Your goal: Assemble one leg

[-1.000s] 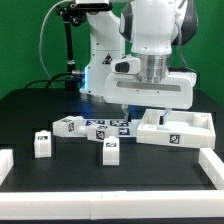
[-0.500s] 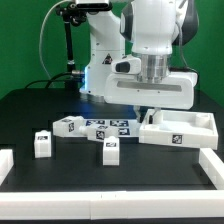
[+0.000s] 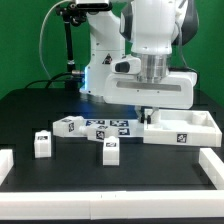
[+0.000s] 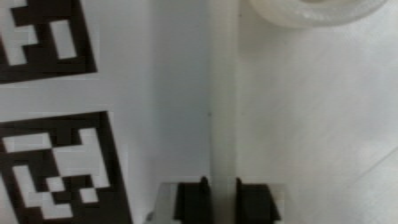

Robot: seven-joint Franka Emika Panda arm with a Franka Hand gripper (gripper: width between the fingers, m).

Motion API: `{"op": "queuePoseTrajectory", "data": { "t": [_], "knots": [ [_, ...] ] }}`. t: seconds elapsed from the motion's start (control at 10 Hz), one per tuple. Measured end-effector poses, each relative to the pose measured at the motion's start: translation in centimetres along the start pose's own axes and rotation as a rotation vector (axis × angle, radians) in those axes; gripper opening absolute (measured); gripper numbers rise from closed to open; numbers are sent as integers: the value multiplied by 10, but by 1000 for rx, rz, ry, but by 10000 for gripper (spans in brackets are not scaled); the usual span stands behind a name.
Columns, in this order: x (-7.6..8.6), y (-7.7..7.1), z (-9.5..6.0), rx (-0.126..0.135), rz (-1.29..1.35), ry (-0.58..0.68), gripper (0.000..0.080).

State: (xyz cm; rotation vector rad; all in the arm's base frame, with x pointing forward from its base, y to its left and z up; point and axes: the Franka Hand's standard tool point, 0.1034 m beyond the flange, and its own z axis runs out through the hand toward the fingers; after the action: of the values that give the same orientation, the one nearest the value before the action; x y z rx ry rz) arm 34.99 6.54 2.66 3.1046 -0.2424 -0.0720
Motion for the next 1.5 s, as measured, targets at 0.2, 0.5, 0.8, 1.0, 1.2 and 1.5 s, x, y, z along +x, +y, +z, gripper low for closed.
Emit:
{"op": "queuePoseTrajectory", "data": {
  "t": [0.2,0.5,0.8,1.0,1.2,1.5],
  "knots": [
    [14,18,-43,33,-58,-45,53],
    [41,41,-72,67,-75,-34,54],
    [39,42,-66,61,-81,-46,54],
    [71,60,-62,74,-180,-61,54],
    [108,80,-64,74,-274,-10,54],
    [106,78,-63,72,-279,-15,54]
  ]
}}
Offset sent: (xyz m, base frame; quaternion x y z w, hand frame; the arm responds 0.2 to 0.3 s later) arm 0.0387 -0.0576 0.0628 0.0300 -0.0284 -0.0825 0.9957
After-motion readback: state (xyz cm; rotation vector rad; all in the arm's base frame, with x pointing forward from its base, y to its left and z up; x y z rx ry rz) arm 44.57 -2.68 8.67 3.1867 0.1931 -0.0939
